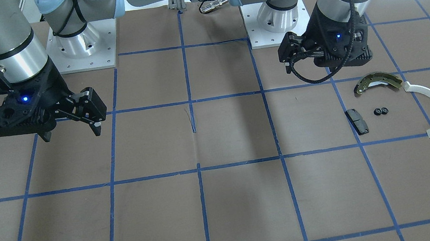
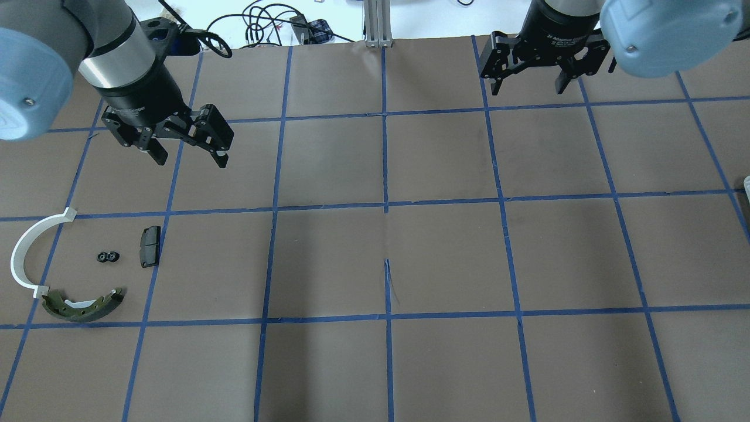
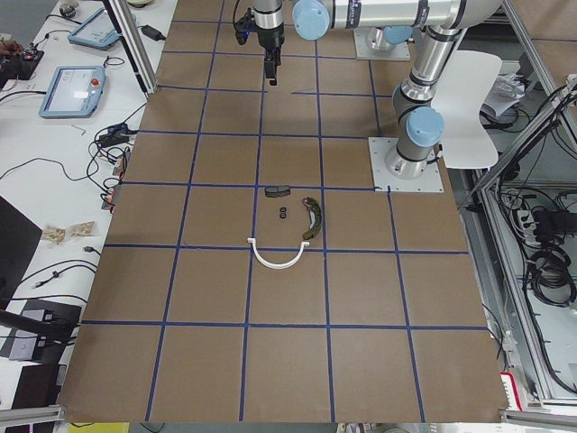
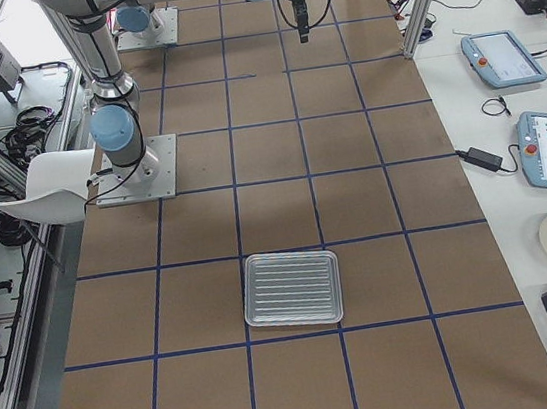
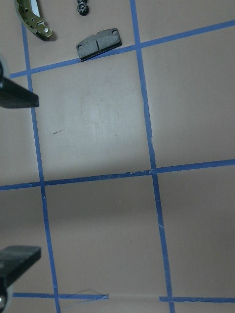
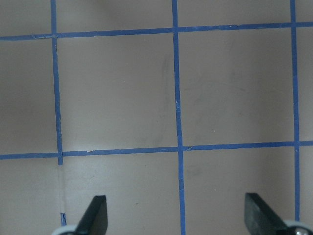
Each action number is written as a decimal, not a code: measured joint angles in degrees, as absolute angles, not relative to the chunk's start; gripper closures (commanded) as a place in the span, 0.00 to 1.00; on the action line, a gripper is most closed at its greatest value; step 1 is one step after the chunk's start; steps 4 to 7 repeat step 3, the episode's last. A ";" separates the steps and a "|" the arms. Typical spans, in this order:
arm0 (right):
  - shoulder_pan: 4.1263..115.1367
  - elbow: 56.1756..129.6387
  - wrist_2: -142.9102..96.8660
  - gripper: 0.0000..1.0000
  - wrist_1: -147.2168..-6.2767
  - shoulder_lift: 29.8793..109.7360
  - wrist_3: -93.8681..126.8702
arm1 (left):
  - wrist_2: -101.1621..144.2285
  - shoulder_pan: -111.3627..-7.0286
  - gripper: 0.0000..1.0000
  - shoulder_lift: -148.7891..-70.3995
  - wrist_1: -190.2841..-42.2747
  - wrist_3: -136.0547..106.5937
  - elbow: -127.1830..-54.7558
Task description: Place bearing gear from tray to pile
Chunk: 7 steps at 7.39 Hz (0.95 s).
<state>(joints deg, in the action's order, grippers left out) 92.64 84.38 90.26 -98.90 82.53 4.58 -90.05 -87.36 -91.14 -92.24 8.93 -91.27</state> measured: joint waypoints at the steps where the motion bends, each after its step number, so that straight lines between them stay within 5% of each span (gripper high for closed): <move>1: 92.64 84.38 90.26 0.00 -98.93 82.53 4.57 | -90.08 -87.36 0.00 -90.96 -92.21 8.82 -91.39; 7: 92.64 84.38 90.26 0.00 -98.90 82.53 4.63 | -89.87 -87.36 0.00 -90.78 -92.14 8.79 -91.45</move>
